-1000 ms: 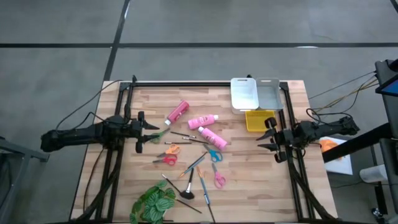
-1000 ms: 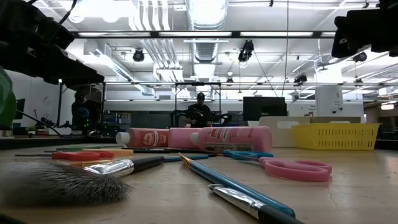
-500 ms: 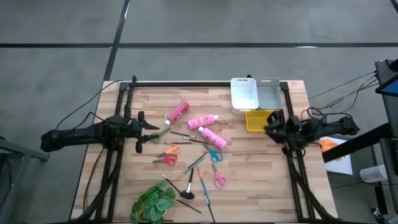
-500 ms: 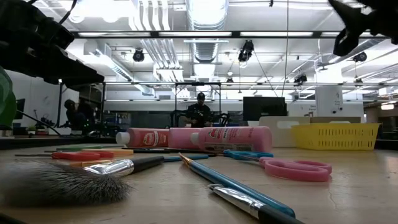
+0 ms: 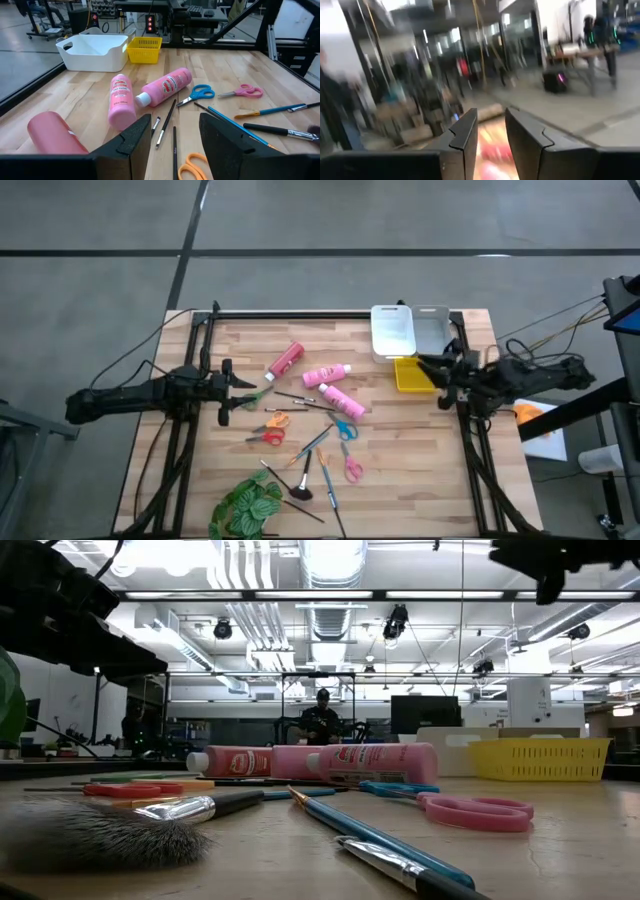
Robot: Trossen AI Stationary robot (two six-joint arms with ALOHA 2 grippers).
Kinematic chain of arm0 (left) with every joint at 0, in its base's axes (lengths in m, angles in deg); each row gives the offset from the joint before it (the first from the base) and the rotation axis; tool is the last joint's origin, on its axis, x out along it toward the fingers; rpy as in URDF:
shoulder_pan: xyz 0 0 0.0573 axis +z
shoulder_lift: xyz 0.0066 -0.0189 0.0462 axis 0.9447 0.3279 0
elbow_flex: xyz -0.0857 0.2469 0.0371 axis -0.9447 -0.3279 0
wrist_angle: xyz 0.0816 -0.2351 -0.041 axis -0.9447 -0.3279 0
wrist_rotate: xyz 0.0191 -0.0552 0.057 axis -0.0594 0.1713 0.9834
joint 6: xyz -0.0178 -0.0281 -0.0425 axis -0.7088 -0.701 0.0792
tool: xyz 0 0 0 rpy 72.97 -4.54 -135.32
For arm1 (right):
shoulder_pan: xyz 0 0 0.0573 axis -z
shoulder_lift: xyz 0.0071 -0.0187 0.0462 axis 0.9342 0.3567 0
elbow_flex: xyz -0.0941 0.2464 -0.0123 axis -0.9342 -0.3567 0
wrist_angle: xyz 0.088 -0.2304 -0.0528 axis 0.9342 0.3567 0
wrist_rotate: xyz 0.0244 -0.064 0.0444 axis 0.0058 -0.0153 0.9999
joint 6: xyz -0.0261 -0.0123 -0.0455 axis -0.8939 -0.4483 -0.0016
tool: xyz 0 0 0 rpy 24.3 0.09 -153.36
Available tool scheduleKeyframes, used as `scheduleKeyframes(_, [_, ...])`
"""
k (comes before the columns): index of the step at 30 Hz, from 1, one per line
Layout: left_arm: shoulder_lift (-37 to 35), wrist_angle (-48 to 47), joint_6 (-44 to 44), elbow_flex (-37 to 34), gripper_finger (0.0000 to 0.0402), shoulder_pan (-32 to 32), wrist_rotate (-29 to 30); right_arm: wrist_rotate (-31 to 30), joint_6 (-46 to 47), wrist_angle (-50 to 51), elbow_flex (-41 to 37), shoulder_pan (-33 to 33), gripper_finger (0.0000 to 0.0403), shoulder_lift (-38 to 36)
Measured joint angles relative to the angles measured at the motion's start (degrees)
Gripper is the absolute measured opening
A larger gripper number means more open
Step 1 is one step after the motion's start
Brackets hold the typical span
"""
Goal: Pick & Place Paint Supplies
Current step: Put the pink paint bottle into the gray bin
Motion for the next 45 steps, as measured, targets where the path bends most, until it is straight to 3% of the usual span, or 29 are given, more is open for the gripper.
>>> scheduleKeyframes(7, [0.0,0.0,0.0,0.0,0.0169,0.0,0.0,3.8,0.9,19.9,20.7,4.4,0.0100,21.3])
scheduleKeyframes(13, [0.0,0.0,0.0,0.0,0.0169,0.0,0.0,16.5,0.8,35.9,37.4,11.2,0.0100,38.2])
scheduleKeyframes(17, [0.0,0.0,0.0,0.0,0.0169,0.0,0.0,22.7,1.8,42.7,44.3,14.6,0.0100,48.3])
scheduleKeyframes(20, [0.0,0.0,0.0,0.0,0.0169,0.0,0.0,26.2,2.2,43.2,47.2,15.4,0.0100,55.2])
scheduleKeyframes(25, [0.0,0.0,0.0,0.0,0.0169,0.0,0.0,26.6,9.0,43.2,51.3,15.4,0.0106,64.9])
scheduleKeyframes(35, [0.0,0.0,0.0,0.0,0.0169,0.0,0.0,26.8,12.6,46.7,56.9,15.4,0.0253,78.8])
scheduleKeyframes(45, [0.0,0.0,0.0,0.0,0.0169,0.0,0.0,26.7,15.3,44.0,57.1,15.4,0.0276,86.8])
